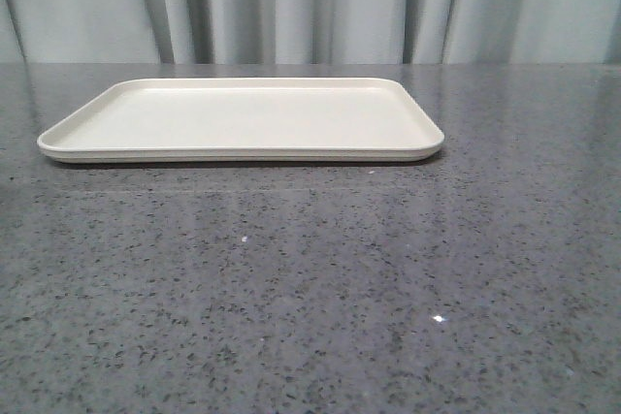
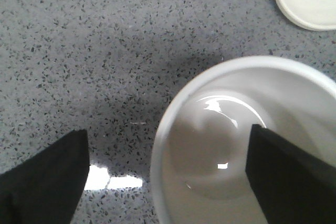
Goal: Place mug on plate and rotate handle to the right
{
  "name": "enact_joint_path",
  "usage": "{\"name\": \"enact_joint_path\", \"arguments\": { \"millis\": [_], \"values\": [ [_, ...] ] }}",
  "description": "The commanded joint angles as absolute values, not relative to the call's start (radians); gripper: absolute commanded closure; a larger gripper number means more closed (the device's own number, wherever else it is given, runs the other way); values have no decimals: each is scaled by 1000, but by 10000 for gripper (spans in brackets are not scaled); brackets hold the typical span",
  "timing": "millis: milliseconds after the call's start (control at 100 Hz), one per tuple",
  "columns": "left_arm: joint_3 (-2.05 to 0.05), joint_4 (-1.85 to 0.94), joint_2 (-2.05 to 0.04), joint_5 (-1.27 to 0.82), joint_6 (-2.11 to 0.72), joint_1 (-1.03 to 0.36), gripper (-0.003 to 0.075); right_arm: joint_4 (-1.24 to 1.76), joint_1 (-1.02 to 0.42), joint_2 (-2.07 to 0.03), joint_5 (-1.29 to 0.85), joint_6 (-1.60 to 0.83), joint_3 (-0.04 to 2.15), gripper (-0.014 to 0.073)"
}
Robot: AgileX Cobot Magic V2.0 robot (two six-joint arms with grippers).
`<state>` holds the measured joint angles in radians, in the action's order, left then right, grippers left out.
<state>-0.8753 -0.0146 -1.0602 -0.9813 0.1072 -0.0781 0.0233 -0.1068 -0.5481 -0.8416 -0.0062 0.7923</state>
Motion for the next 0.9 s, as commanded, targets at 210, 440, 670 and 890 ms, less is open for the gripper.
{"name": "enact_joint_path", "arguments": {
  "millis": [210,440,670,890],
  "values": [
    [-907,-15,-1066,-934,113,-75,545,20,-103,-560,-769,-10,828,19],
    [-914,-36,-1066,-944,113,-75,740,20,-103,-560,-769,-10,828,19],
    [-1020,-177,-1068,-1003,113,-75,741,20,-103,-560,-769,-10,828,19],
    [-1171,-229,-1102,-996,109,-77,741,20,-103,-560,-768,-10,828,19]
  ]
}}
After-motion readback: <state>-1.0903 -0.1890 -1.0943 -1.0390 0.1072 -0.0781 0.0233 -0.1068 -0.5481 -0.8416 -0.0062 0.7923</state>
